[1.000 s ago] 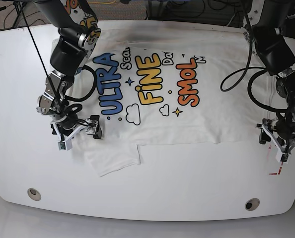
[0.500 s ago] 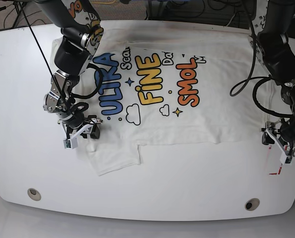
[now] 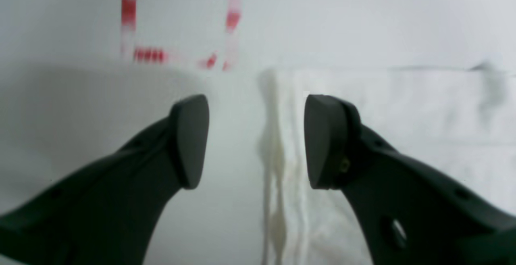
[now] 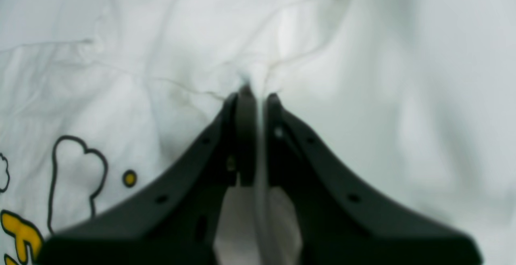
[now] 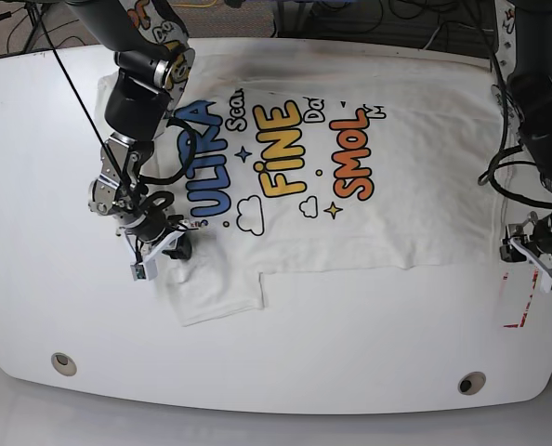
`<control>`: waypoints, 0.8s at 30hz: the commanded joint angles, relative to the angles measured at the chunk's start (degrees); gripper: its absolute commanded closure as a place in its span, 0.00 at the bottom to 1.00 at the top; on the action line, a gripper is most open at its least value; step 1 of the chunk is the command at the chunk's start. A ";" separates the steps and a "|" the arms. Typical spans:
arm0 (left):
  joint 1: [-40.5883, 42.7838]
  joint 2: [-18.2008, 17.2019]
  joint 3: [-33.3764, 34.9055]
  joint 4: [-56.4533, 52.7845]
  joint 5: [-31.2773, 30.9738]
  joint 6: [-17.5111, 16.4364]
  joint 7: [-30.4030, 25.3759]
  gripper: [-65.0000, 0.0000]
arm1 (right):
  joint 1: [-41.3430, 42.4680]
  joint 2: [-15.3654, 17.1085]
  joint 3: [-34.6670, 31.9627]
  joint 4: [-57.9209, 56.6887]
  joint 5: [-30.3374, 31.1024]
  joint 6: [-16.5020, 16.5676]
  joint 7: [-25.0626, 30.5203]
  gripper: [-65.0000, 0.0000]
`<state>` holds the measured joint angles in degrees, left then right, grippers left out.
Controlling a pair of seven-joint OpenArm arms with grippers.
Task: Layout the t-shirt on the table in an organized manner, then fold the t-shirt properly
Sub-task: 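Pinch the shirt hem with both grippers at its two corners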
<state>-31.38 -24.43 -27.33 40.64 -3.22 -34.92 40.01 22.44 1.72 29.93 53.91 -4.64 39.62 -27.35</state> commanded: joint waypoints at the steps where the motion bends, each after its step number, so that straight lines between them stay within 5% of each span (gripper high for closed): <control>1: -2.60 -0.76 0.12 -2.71 -1.22 -0.38 -3.13 0.45 | 0.11 0.17 -0.88 0.82 0.03 0.38 -0.29 0.96; 16: -2.60 0.29 6.89 -7.37 -1.30 -0.29 -8.32 0.45 | -1.38 0.17 -1.76 0.82 0.38 0.38 -0.21 0.96; 24: -1.99 0.29 7.77 -7.37 -1.30 3.58 -8.32 0.45 | -1.56 0.26 -1.58 0.82 0.38 0.38 -0.21 0.96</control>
<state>-32.18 -23.14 -19.70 32.67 -4.51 -31.90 31.81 20.43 1.61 28.29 54.33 -2.74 40.12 -25.65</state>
